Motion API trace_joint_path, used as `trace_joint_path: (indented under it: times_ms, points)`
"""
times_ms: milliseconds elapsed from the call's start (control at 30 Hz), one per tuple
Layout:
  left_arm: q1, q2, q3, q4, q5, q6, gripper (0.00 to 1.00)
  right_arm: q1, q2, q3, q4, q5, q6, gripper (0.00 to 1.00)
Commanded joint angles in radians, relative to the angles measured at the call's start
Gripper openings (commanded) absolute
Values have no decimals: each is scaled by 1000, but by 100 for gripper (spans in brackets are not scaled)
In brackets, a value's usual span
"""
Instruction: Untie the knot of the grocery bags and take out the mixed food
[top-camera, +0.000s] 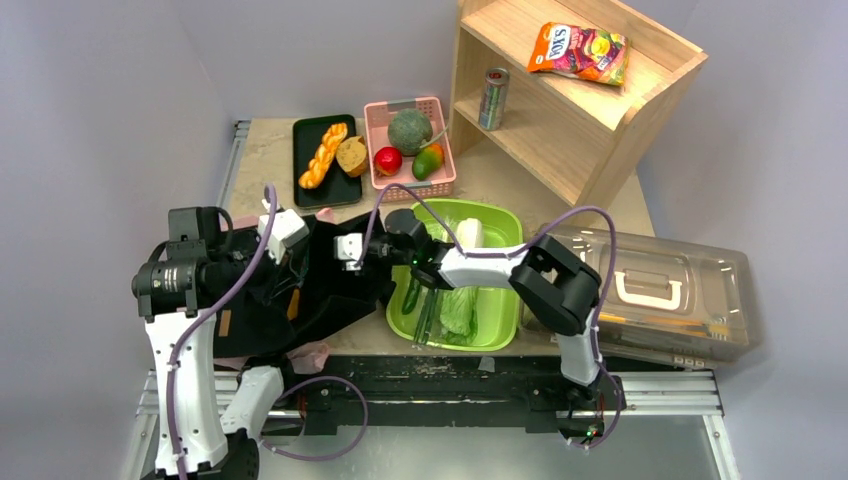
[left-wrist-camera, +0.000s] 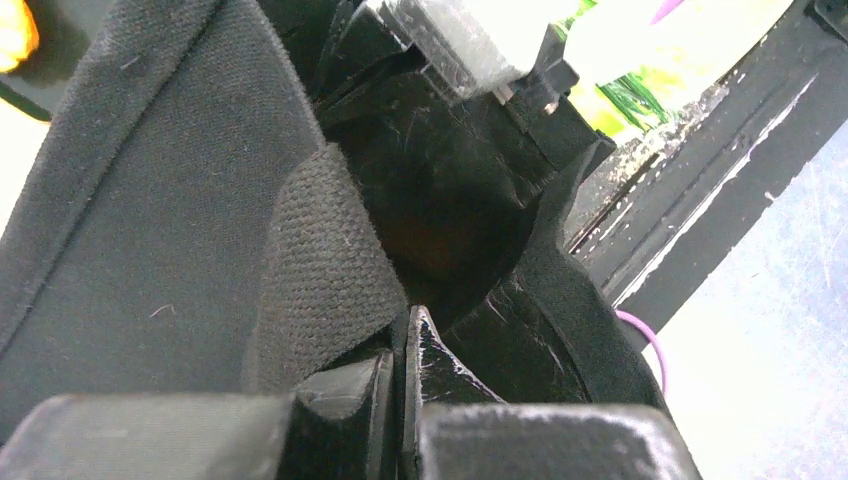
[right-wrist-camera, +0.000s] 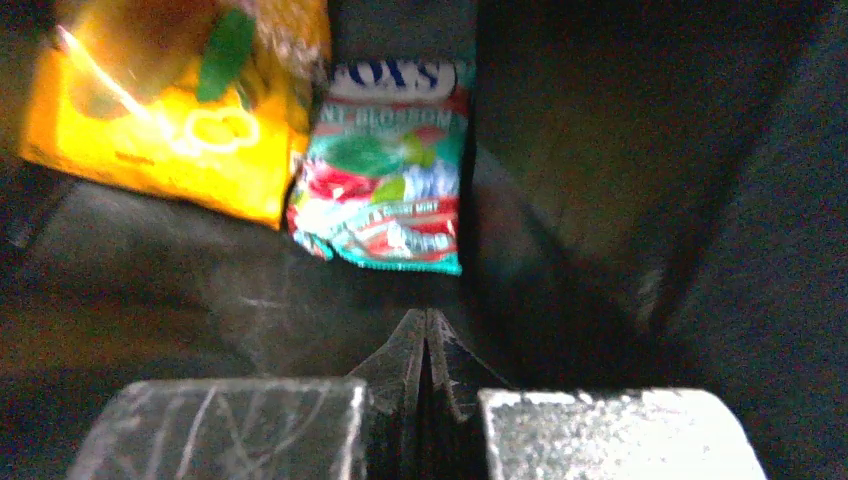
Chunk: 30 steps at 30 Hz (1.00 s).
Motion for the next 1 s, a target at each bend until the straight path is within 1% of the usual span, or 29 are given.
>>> trace_joint_path:
  times_ms: [0, 67, 100, 133, 200, 233, 267, 367, 433, 467, 567, 667, 733, 800, 833, 867, 967]
  points:
    - [-6, -35, 21, -92, 134, 202, 0, 10, -54, 13, -106, -142, -17, 0]
    - [-6, -69, 25, -112, 170, 262, 0, 20, -28, 80, -196, -179, -38, 29]
    - [-7, -82, 26, -101, 173, 262, 0, 26, -8, 109, -209, -181, -39, 38]
    - [-7, -85, 29, -94, 174, 259, 0, 34, 12, 144, -228, -181, -49, 42]
    - [-7, -73, 49, -102, 189, 249, 0, 51, 54, 207, -268, -170, -78, 44]
    - [-7, -60, 62, -102, 201, 221, 0, 62, 74, 235, -297, -160, -104, 45]
    - [-7, -46, 79, -97, 217, 189, 0, 74, 91, 253, -315, -141, -126, 48]
    - [-7, -12, 119, -93, 291, 109, 0, 116, 151, 272, -325, -33, -189, 77]
    - [-9, 4, 142, -96, 327, 75, 0, 129, 199, 295, -338, 29, -198, 92]
    - [-10, 14, 155, -108, 339, 73, 0, 131, 222, 320, -368, 54, -200, 98]
    - [-18, 35, 202, -163, 361, 98, 0, 132, 284, 410, -477, 104, -207, 99]
    - [-30, 50, 216, -181, 363, 100, 0, 131, 319, 418, -506, 120, -259, 99]
    - [-31, 52, 209, -168, 350, 89, 0, 127, 294, 361, -422, 122, -254, 99]
    - [-31, 46, 191, -131, 323, 62, 0, 114, 231, 241, -239, 53, -213, 99]
    - [-32, 41, 184, -115, 315, 58, 0, 108, 199, 183, -151, 46, -199, 99]
    - [-33, 37, 180, -110, 315, 57, 0, 110, 179, 160, -115, 41, -200, 99]
    - [-55, 46, 192, -119, 326, 44, 0, 119, 188, 214, -157, 47, -182, 99]
